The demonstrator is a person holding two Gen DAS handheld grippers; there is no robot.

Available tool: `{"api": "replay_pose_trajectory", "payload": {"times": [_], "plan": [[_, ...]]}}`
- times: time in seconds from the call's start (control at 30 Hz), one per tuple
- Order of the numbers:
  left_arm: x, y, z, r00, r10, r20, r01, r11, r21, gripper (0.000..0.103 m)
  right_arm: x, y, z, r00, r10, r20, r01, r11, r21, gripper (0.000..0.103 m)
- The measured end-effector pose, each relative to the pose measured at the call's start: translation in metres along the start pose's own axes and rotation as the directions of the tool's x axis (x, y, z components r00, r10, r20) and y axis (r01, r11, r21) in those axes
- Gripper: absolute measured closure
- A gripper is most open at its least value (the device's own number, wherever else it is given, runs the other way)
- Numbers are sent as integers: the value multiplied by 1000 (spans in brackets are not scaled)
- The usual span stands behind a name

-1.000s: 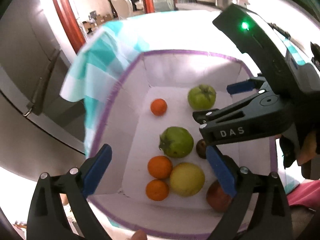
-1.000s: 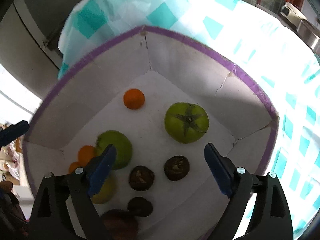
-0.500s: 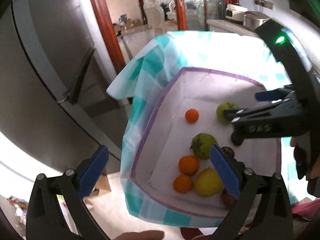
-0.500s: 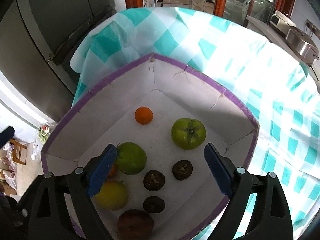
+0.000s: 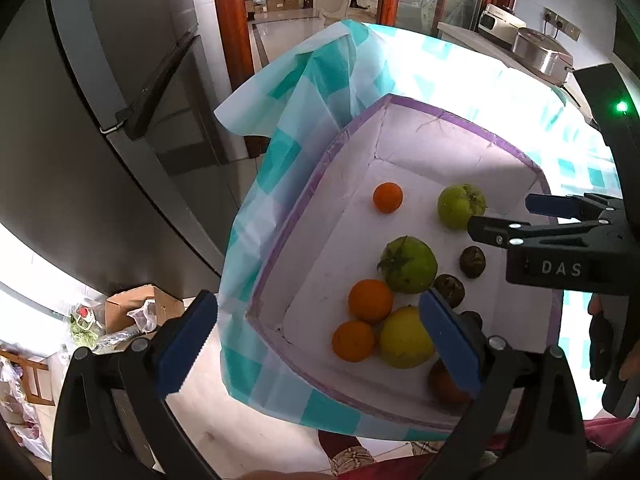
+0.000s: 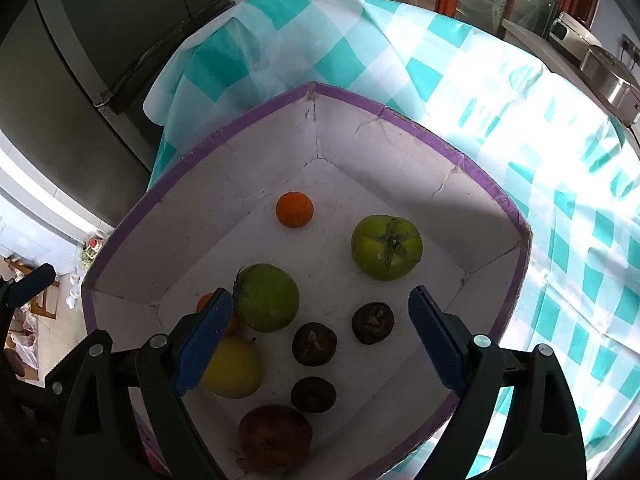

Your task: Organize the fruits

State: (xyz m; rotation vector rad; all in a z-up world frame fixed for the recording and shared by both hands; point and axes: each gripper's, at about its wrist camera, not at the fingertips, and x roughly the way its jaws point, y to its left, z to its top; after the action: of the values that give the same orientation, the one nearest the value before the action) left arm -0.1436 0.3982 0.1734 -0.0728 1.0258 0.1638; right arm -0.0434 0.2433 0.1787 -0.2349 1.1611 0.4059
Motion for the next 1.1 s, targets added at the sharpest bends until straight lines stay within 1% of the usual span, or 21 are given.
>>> {"api": "replay_pose_trajectory", "payload": {"times": [0.33,0.7,1.0,1.1], "plan": [[0,-9,1,1000,6,-5,-6,1000,4,2,1,-4,-2,1000,7,-7,-7,1000,-4,16],[2,-13,4,1000,4,-9,-4,1000,3,2,-2,-8,0,1000,12,5,-12,1000,-1,16],[7,-17,6,1000,2,-29,-3,1000,-21,2,-4,-11,1,1000,21,9,-21,1000,-12,16],[6,-19,6,1000,8,-19,-9,1000,-25,2,-5,-13,2,1000,20,11,-20,1000,-10,16]]}}
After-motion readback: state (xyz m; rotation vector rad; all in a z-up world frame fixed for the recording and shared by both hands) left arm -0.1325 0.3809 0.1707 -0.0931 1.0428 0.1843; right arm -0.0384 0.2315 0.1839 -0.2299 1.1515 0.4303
